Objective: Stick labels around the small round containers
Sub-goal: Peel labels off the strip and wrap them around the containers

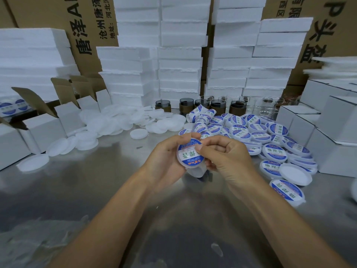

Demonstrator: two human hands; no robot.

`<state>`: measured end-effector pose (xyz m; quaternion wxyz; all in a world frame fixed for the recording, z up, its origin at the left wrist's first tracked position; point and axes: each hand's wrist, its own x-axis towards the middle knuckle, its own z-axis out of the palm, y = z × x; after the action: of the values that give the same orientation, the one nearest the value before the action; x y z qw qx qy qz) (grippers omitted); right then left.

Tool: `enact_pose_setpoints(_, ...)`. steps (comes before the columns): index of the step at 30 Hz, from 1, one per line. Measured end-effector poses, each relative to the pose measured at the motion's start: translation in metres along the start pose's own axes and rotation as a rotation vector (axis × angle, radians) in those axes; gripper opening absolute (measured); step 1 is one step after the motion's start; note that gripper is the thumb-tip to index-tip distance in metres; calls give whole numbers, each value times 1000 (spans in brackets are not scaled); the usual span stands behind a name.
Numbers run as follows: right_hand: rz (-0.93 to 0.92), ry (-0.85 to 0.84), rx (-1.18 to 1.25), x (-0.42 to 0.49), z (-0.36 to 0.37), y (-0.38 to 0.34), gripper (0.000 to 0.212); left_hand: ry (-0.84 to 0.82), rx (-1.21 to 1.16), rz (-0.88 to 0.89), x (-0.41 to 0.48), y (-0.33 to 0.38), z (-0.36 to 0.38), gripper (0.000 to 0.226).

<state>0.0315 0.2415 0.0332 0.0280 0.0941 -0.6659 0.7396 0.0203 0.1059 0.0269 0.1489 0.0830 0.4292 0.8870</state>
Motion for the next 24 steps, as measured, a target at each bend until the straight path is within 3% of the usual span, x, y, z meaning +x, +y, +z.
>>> enact_pose_setpoints(5, -17, 6, -8, 2, -1, 2, 17, -11, 13, -1, -1, 0, 1, 41)
enact_pose_setpoints(18, -30, 32, -23, 6, -3, 8, 17, -35, 79, 50, 3, -3, -3, 42)
enact_pose_setpoints(24, -283, 162, -351, 4, 2, 16, 19, -33, 186, 86, 3, -7, -3, 35)
